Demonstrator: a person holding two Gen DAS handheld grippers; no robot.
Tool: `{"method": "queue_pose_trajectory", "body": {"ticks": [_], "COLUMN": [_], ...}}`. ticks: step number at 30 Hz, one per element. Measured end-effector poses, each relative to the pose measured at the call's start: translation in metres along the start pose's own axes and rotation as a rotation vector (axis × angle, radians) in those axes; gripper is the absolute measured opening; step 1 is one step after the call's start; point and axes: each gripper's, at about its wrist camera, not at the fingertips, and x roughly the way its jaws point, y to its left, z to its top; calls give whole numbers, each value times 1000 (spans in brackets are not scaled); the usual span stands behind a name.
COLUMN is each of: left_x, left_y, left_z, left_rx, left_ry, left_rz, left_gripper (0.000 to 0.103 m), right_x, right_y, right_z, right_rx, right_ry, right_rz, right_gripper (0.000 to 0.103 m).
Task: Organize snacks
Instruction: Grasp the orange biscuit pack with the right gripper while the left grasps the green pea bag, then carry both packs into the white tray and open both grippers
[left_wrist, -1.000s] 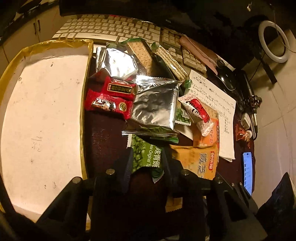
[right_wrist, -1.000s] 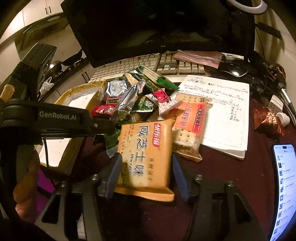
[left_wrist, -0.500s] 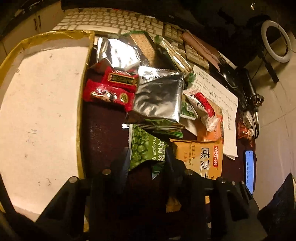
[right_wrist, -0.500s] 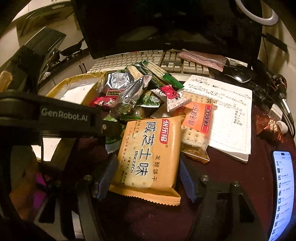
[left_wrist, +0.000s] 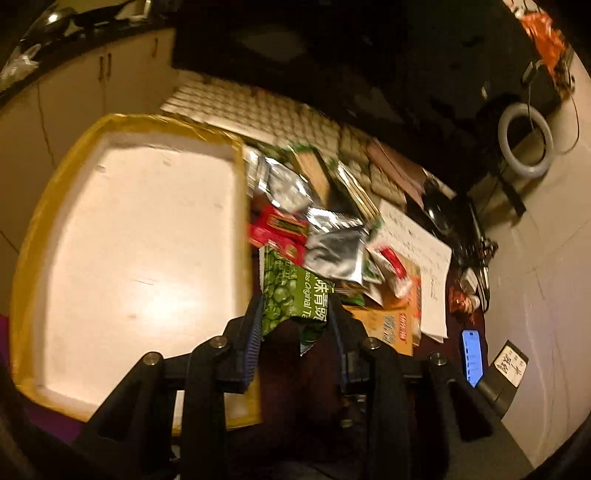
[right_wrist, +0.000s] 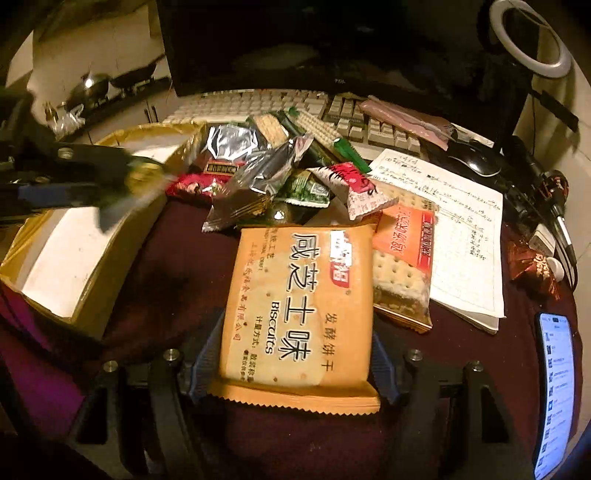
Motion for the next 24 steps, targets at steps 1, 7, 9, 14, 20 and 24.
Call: {"method": "queue_pose_trajectory", "body": {"ticks": [1,7,9,14,20,24], "left_x": [-4,-19,-24,-30,-25,-30], "left_y": [7,51,66,93,113,124], "left_z": [3,14,19,18,9,7], "left_rx": [-10,-90,-118,-143,-113,-107], "left_ry": [-14,-64,-71,-68,-12,-7], "left_rz": [10,60,75,141,240,263], "left_gripper": [35,35,35,35,35,35], "right_x": [-1,-26,-38,-44,-24,-6], "right_y": [-2,-24,-23,10,80,117], "right_z": [0,1,6,26,48,56], "right_rx": [2,84,84,22,-136,-230], "right_ry": [-3,-94,-134,-135,-90,-65], "right_rz": [0,60,120,334,456,447], "right_gripper": [69,68,68,68,68,68]}}
